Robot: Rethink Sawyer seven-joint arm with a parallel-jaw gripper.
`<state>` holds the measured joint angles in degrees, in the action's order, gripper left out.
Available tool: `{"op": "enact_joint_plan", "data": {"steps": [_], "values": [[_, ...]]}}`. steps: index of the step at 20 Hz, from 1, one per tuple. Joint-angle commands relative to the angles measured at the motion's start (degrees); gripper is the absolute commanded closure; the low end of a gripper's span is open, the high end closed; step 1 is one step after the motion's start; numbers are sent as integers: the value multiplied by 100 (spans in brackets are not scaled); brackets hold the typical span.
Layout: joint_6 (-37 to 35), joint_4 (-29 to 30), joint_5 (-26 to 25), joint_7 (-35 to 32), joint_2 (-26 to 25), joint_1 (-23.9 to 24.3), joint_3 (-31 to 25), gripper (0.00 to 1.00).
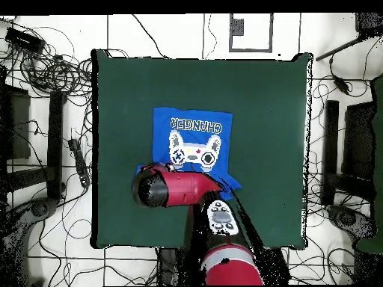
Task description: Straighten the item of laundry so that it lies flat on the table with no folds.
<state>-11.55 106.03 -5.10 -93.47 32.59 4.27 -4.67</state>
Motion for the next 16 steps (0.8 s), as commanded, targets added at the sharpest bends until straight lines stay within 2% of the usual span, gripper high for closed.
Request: {"op": "enact_joint_plan", "data": {"steps": [1, 16], "values": [[403, 434, 568, -1800, -447, -352, 6, 0], [616, 683, 1146, -2065, -419, -883, -34, 0]]}}
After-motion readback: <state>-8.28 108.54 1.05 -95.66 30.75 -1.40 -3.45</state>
